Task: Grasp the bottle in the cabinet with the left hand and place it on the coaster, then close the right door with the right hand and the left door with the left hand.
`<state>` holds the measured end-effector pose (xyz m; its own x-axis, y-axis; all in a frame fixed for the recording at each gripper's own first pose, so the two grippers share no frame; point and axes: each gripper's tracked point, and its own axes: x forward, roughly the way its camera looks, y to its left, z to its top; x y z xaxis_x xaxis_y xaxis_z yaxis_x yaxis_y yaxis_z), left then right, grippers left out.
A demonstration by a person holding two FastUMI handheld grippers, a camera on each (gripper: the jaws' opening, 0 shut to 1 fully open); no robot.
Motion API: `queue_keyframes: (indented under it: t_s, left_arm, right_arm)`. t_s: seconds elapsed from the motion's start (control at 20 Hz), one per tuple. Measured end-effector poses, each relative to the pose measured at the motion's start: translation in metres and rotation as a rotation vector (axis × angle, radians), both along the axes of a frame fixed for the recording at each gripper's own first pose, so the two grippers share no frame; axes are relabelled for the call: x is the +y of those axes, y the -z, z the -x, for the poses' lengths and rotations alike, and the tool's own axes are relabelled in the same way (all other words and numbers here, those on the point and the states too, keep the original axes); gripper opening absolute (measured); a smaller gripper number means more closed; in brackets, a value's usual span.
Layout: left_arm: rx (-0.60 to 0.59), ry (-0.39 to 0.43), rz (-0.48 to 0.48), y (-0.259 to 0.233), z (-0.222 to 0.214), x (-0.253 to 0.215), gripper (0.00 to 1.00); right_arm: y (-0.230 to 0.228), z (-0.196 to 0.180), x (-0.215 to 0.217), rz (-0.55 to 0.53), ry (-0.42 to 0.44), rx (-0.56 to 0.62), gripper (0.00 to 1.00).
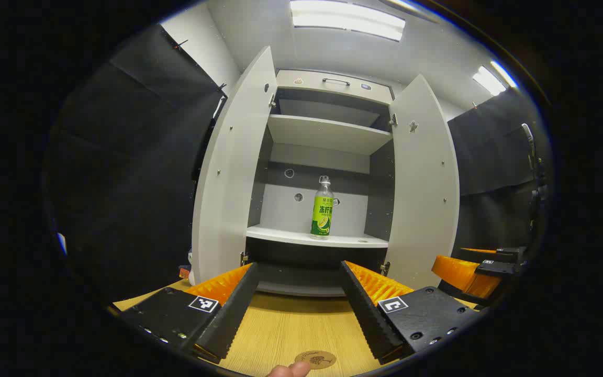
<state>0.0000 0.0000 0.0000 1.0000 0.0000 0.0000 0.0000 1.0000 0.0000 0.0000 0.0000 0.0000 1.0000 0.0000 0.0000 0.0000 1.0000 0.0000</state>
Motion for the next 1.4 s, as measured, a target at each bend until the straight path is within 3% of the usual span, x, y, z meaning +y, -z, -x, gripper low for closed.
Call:
queue_keyframes:
  t_s: [0.1, 0.15, 0.6, 0.65, 0.7, 0.85, 1.0, 1.05, 1.1, 1.4]
  left_arm:
    - [0.001, -0.002, -0.001, 0.001, 0.0, 0.0, 1.0]
    - [0.001, 0.002, 0.002, 0.0, 0.0, -0.001, 0.95]
    - [-0.014, -0.005, -0.004, -0.006, 0.004, 0.001, 0.95]
    - [-0.014, -0.005, -0.002, -0.006, 0.003, 0.001, 0.99]
    - [-0.011, -0.006, -0.001, -0.005, 0.002, 0.001, 0.95]
    - [-0.009, -0.012, -0.001, -0.006, 0.001, 0.002, 0.94]
    - [-0.003, -0.016, -0.002, -0.005, -0.001, 0.003, 0.95]
    - [-0.002, -0.017, -0.002, -0.005, -0.002, 0.003, 0.99]
    - [-0.003, -0.016, -0.003, -0.006, -0.003, 0.004, 0.95]
    - [0.001, 0.016, -0.001, -0.009, -0.024, -0.001, 0.95]
  right_arm:
    - [-0.001, 0.002, -0.006, 0.017, 0.019, -0.005, 1.0]
    - [-0.003, 0.003, -0.008, 0.022, 0.025, -0.007, 1.0]
    - [-0.012, 0.007, -0.011, 0.014, 0.037, -0.037, 1.0]
    - [-0.013, 0.007, -0.011, 0.014, 0.038, -0.037, 1.0]
    - [-0.013, 0.007, -0.011, 0.013, 0.039, -0.037, 1.0]
    - [-0.013, 0.007, -0.012, 0.012, 0.042, -0.039, 1.0]
    - [-0.011, 0.004, -0.014, 0.002, 0.047, -0.034, 1.0]
    - [-0.011, 0.003, -0.015, -0.003, 0.048, -0.033, 1.0]
    - [-0.011, 0.003, -0.014, -0.006, 0.049, -0.034, 1.0]
    - [-0.011, -0.001, -0.019, -0.004, 0.061, -0.029, 1.0]
